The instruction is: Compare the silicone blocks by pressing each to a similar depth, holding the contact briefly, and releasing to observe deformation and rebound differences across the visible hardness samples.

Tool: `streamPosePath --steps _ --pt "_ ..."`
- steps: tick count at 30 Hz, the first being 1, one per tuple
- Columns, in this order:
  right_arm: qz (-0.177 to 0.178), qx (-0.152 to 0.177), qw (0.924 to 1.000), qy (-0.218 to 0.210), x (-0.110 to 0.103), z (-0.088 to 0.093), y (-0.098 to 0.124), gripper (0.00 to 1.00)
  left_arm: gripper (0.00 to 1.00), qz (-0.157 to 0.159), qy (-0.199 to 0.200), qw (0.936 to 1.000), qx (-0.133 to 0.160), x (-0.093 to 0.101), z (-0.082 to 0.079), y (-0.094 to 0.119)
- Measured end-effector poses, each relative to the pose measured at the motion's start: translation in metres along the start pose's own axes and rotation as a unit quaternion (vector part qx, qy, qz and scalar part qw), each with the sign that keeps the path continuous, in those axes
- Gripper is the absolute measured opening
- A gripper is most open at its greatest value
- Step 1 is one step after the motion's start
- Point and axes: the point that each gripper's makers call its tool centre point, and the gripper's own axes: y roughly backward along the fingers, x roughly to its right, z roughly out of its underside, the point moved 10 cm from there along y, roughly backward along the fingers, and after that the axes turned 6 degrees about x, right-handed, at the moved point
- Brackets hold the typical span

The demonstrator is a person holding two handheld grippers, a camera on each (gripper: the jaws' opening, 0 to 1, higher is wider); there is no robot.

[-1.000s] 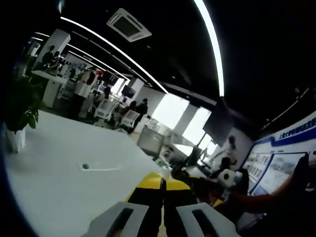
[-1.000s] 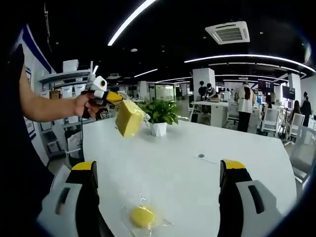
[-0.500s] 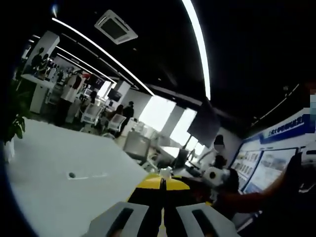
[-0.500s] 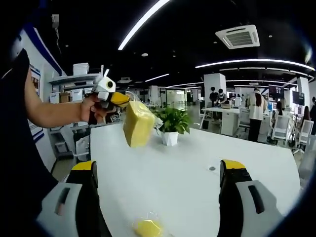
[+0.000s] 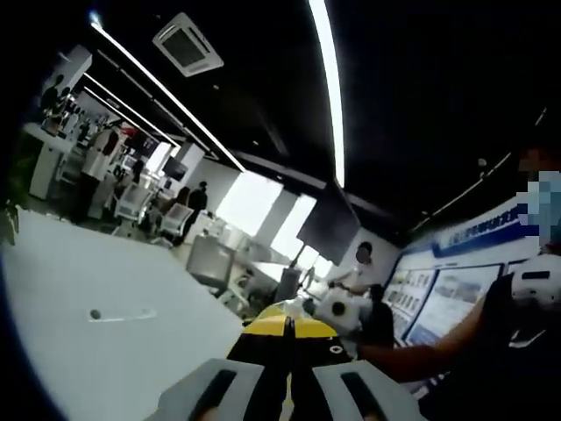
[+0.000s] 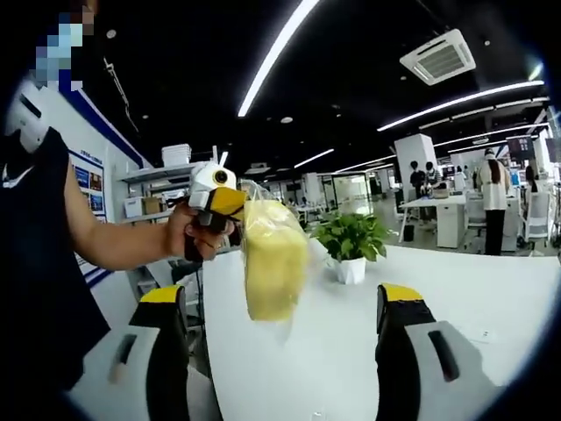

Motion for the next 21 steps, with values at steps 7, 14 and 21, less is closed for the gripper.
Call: streamPosePath --steps 7,14,21 --pt "-0.015 0.007 0.9999 -0.002 -0.0036 0.0012 -0.0035 0.59 0.0 0.011 0.002 0.9999 0.001 0.005 0.0027 -0.0038" --pt "-0.023 0.021 0.9994 -0.013 -0.0045 -0.0011 -0.0042 0.53 0.0 0.017 0.004 0.9998 -0.002 0.0058 0.0043 -0.0027" --pt "-0.032 0.023 0.9991 -0.014 -0.005 -0.006 -0.0078 0.5 0.0 0.023 0.005 0.9997 -0.001 0.0069 0.0042 -0.0033"
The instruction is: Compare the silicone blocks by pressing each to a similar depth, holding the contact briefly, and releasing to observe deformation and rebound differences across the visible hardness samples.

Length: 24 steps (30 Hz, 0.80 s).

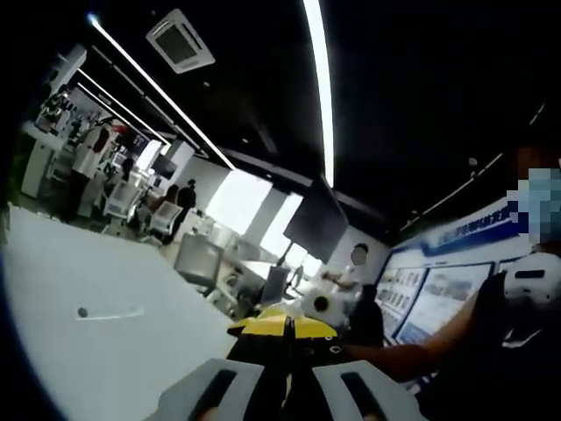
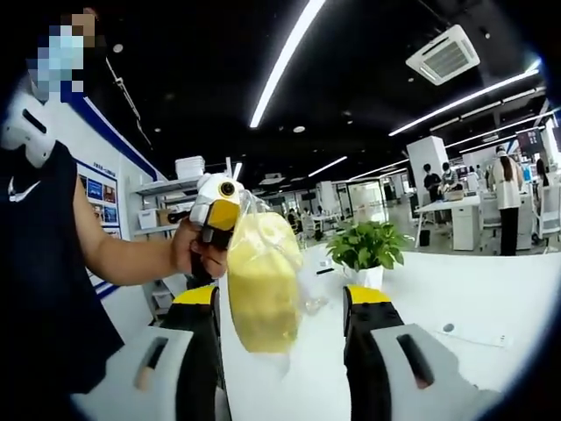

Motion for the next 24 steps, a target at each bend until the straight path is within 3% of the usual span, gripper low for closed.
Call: streamPosePath --steps 24 --pt "-0.012 0.004 0.9999 -0.005 -0.006 -0.003 -0.016 0.35 0.0 0.007 0.003 0.9999 0.009 0.004 -0.001 0.004"
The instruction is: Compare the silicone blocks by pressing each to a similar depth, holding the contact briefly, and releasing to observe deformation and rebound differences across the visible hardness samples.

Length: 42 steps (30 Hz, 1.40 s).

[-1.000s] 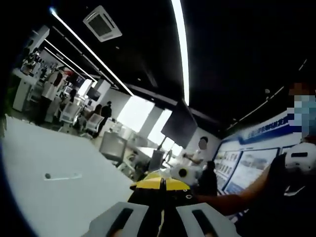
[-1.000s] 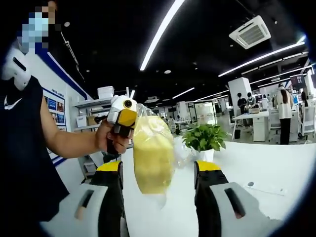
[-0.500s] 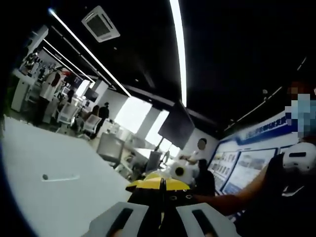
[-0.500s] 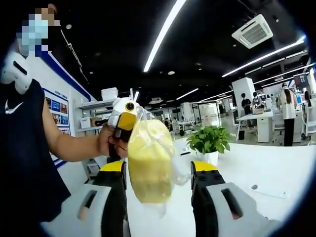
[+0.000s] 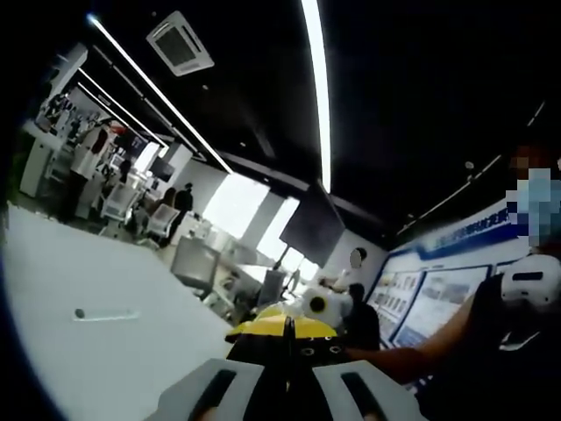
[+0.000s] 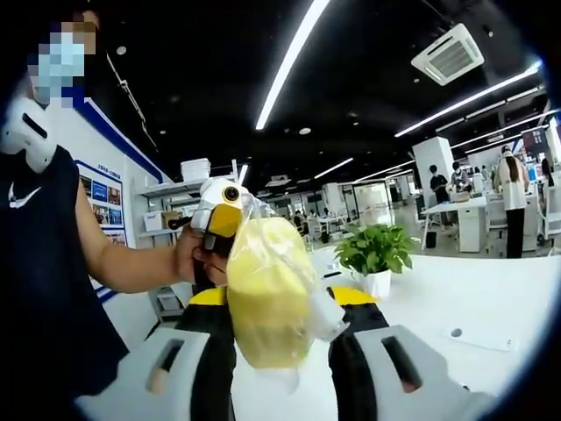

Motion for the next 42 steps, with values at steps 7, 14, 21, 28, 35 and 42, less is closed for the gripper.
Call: streamPosePath --steps 7,14,21,28,35,42 --pt "-0.004 -0.004 1.0 0.002 -0.002 0.0009 -0.0029 0.3 0.0 0.003 0.0 1.0 0.001 0.0005 -0.0013 -0.0007" --pt "-0.005 -0.003 1.0 0.001 -0.0029 0.0008 -0.0033 0.29 0.0 0.003 0.003 1.0 0.002 0.0003 -0.0011 -0.0004" --pt "-0.001 -0.009 0.9999 0.008 -0.0039 -0.0006 -0.0041 0.26 0.0 0.001 0.002 1.0 0.003 -0.0005 -0.0021 0.0" --pt "-0.005 -0.034 0.9994 0.006 -0.0054 -0.0018 -0.0045 0.21 0.0 -0.004 0.0 1.0 -0.001 -0.0016 -0.0015 0.0033" --pt "-0.004 -0.051 0.9984 -0.022 -0.006 -0.0034 -0.0059 0.15 0.0 -0.008 -0.004 1.0 -0.004 -0.001 -0.0017 0.0051" --pt "0.001 -0.076 0.9965 -0.033 -0.0091 -0.0066 -0.0056 0.06 0.0 -0.01 -0.019 0.9997 -0.013 0.0023 -0.0011 0.0069"
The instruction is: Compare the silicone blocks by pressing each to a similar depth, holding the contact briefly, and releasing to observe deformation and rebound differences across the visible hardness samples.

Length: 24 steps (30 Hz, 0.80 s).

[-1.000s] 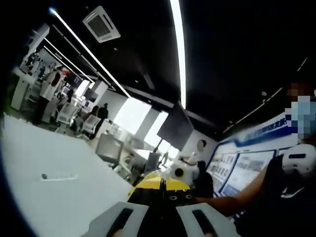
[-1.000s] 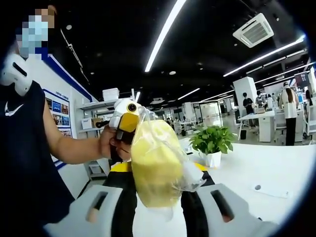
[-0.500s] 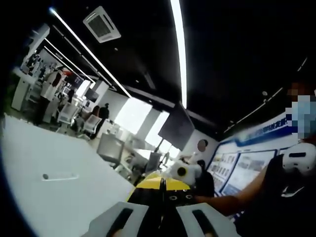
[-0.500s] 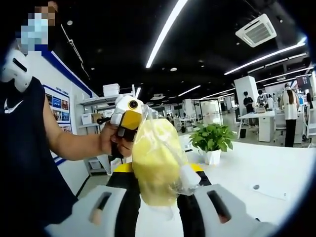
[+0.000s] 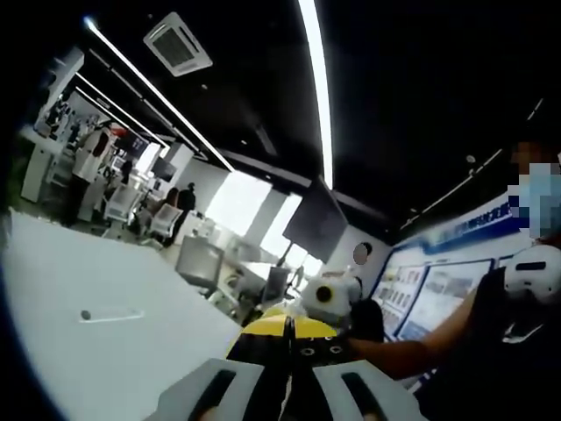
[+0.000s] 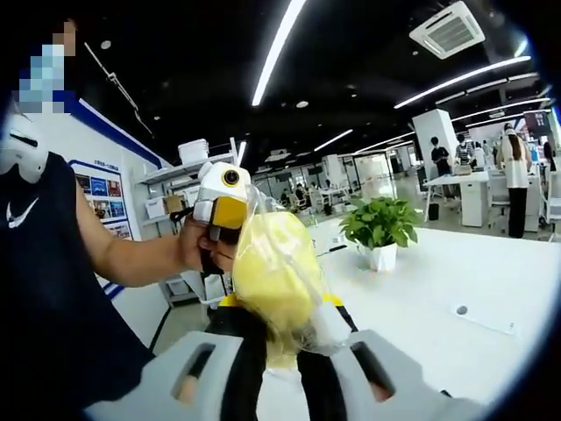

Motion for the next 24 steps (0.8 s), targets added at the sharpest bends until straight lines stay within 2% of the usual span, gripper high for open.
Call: streamPosePath --steps 7,15,20,24 --pt "-0.005 -0.023 0.9991 -0.035 -0.0001 0.0014 0.0001 0.03 0.0 -0.007 -0.01 0.9999 -0.01 -0.0008 0.0012 0.0023" --pt "-0.004 -0.037 0.9991 -0.022 -0.001 -0.0001 -0.0018 0.01 0.0 -0.013 -0.018 0.9997 -0.013 -0.0017 0.0014 0.0045" --pt "-0.005 -0.036 0.9993 -0.001 -0.0008 -0.0011 -0.0031 0.0 0.0 -0.01 -0.024 0.9996 -0.014 -0.0006 0.0007 0.0061" --pt "-0.009 -0.035 0.9993 -0.006 -0.0008 -0.0028 -0.0035 0.0 0.0 -0.007 -0.033 0.9993 -0.013 0.0011 -0.0012 0.0061"
